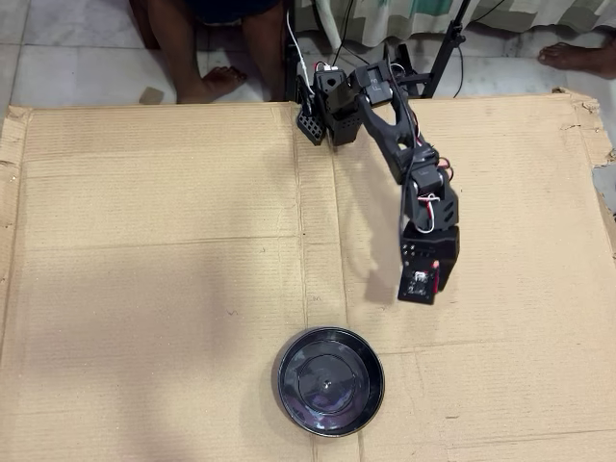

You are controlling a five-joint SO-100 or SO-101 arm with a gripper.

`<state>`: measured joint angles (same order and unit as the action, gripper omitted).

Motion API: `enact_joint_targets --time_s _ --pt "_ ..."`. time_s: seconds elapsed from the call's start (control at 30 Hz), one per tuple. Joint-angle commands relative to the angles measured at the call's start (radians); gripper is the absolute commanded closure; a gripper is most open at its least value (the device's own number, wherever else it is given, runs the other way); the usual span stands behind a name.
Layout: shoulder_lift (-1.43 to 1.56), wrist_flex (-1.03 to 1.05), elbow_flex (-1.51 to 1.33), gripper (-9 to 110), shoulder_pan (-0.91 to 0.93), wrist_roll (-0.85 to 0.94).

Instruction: Grasp a lego block and put it in the bin.

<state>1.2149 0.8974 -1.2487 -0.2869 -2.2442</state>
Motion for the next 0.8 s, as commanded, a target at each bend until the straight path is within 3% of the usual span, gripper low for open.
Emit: enact_joint_targets --time_s 0.0,0.3,0.77 --pt "-0.002 -0.114 0.048 101 0.049 0.005" --pt "-0.091 -0.196 0.143 101 0.184 0.005" --pt "-0.357 -0.199 0.541 101 0.301 0.005"
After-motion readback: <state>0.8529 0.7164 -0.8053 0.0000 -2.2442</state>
